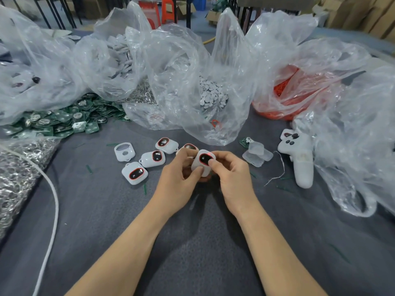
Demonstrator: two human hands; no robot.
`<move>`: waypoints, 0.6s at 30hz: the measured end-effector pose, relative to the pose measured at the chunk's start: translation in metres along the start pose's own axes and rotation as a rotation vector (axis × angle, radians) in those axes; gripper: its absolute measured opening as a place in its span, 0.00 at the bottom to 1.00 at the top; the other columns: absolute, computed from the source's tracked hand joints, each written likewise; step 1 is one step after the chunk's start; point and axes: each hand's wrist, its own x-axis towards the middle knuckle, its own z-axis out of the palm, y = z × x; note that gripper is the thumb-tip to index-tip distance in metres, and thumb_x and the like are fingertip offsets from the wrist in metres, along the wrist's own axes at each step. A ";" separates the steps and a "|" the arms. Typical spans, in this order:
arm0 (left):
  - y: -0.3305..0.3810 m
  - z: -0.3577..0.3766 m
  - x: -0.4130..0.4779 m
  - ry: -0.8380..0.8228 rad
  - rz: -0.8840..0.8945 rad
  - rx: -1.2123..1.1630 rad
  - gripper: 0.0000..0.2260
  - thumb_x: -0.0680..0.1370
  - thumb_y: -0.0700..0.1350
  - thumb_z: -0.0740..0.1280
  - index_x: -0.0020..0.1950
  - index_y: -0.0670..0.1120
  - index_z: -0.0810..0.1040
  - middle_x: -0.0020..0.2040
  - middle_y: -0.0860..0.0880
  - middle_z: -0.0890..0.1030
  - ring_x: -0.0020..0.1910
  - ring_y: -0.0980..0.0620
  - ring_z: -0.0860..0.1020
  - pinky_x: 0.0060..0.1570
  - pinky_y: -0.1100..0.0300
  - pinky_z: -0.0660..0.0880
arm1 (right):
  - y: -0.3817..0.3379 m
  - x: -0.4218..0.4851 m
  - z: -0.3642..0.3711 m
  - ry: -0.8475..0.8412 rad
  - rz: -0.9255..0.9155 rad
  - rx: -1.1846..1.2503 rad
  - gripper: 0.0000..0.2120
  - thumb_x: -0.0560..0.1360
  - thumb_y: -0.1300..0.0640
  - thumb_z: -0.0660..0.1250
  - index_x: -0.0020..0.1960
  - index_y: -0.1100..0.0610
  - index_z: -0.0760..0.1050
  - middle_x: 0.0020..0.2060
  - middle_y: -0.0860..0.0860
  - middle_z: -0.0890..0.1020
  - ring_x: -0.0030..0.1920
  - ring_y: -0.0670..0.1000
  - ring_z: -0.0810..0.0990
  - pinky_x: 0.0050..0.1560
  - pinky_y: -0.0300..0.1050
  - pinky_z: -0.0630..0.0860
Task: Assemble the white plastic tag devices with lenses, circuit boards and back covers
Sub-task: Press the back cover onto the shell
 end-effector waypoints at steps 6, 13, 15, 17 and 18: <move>0.001 -0.001 0.000 0.001 -0.016 -0.065 0.09 0.78 0.32 0.63 0.55 0.43 0.72 0.45 0.46 0.84 0.44 0.51 0.84 0.46 0.57 0.81 | -0.007 -0.005 0.001 -0.057 -0.030 0.058 0.07 0.75 0.67 0.66 0.48 0.58 0.80 0.41 0.51 0.85 0.42 0.45 0.83 0.38 0.35 0.78; 0.001 0.001 -0.002 -0.026 -0.008 -0.148 0.08 0.79 0.31 0.60 0.54 0.42 0.70 0.46 0.45 0.85 0.44 0.49 0.84 0.47 0.53 0.81 | -0.007 -0.010 0.003 -0.097 -0.044 0.024 0.03 0.74 0.65 0.69 0.47 0.60 0.80 0.37 0.52 0.84 0.38 0.45 0.82 0.35 0.37 0.78; 0.000 0.000 -0.003 -0.044 -0.015 -0.190 0.07 0.79 0.30 0.58 0.52 0.42 0.70 0.46 0.45 0.85 0.45 0.48 0.83 0.47 0.51 0.81 | -0.007 -0.010 0.003 -0.078 -0.056 -0.016 0.03 0.74 0.64 0.70 0.45 0.58 0.81 0.38 0.55 0.83 0.40 0.48 0.81 0.37 0.42 0.80; -0.001 0.000 -0.003 -0.047 0.002 -0.150 0.06 0.79 0.32 0.59 0.50 0.42 0.69 0.45 0.44 0.85 0.44 0.46 0.83 0.47 0.50 0.80 | -0.006 -0.011 0.004 -0.048 -0.057 -0.030 0.05 0.74 0.65 0.70 0.43 0.56 0.80 0.39 0.58 0.83 0.41 0.54 0.81 0.41 0.51 0.82; -0.002 0.001 -0.002 -0.042 0.016 -0.094 0.05 0.78 0.33 0.60 0.49 0.43 0.69 0.44 0.44 0.84 0.43 0.45 0.83 0.47 0.49 0.80 | -0.006 -0.011 0.005 -0.033 -0.063 -0.048 0.06 0.73 0.65 0.70 0.42 0.55 0.80 0.39 0.58 0.83 0.41 0.57 0.81 0.43 0.54 0.82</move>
